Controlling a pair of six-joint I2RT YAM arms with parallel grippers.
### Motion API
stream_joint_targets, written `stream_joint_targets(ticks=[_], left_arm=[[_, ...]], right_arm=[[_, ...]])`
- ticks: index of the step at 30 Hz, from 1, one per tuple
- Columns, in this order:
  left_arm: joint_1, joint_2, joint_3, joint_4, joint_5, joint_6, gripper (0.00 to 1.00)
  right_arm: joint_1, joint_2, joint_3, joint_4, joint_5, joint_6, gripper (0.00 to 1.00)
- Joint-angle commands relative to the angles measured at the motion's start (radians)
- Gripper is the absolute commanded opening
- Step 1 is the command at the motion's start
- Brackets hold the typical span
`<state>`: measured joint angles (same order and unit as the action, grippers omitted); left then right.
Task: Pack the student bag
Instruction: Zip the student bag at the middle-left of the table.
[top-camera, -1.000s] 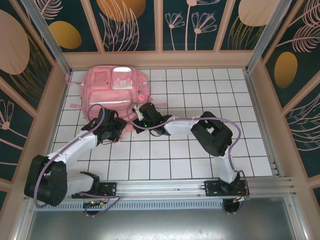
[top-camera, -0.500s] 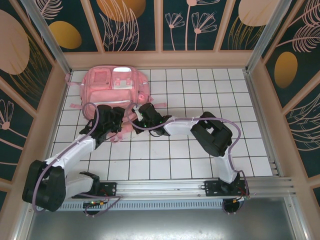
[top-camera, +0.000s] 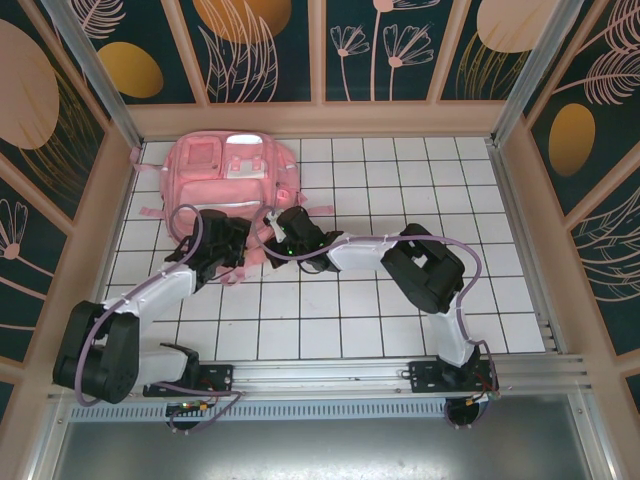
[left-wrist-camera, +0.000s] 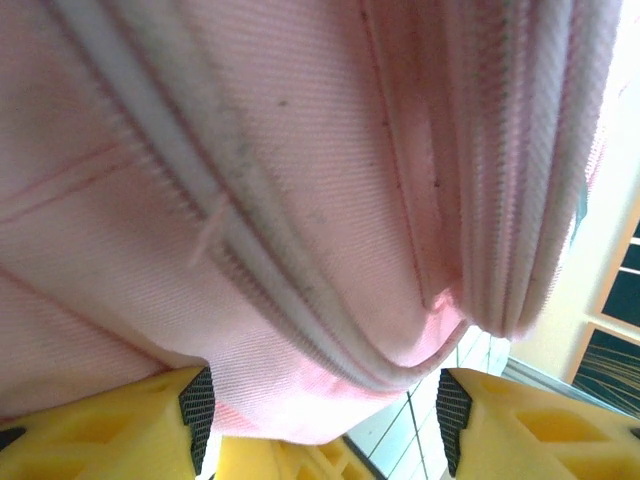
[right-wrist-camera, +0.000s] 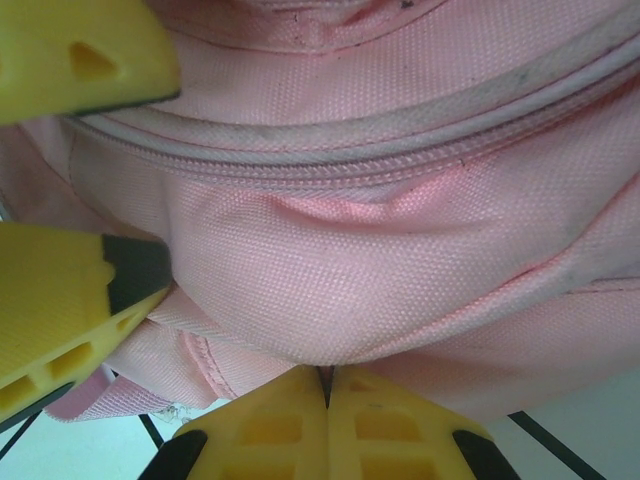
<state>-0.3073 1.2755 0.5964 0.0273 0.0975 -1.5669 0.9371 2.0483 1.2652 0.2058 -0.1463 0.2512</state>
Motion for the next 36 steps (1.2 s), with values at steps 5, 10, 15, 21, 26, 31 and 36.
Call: stream_joint_targets(ticks=[5, 10, 15, 21, 26, 31, 36], left_arm=[[0.004, -0.080, -0.060, -0.098, 0.060, -0.092, 0.60], [0.006, -0.034, -0.091, 0.003, 0.055, -0.111, 0.60], [0.014, 0.044, -0.022, -0.034, 0.024, -0.030, 0.58], [0.026, 0.031, 0.031, -0.154, -0.085, 0.055, 0.00], [0.037, -0.052, 0.024, -0.264, -0.150, 0.091, 0.00], [0.050, -0.129, 0.017, -0.314, -0.173, 0.120, 0.00], [0.052, -0.168, 0.055, -0.370, -0.178, 0.171, 0.00]], right_arm=[[0.006, -0.027, 0.014, 0.010, 0.016, 0.019, 0.00], [0.006, -0.035, 0.009, 0.010, 0.011, 0.020, 0.00], [0.009, -0.044, 0.002, 0.009, 0.010, 0.022, 0.00], [0.007, -0.048, -0.005, 0.000, 0.054, 0.016, 0.00], [-0.029, -0.048, -0.001, -0.068, 0.210, 0.007, 0.00], [-0.116, -0.047, -0.021, -0.100, 0.323, 0.001, 0.00], [-0.194, -0.023, 0.003, -0.104, 0.405, -0.040, 0.00]])
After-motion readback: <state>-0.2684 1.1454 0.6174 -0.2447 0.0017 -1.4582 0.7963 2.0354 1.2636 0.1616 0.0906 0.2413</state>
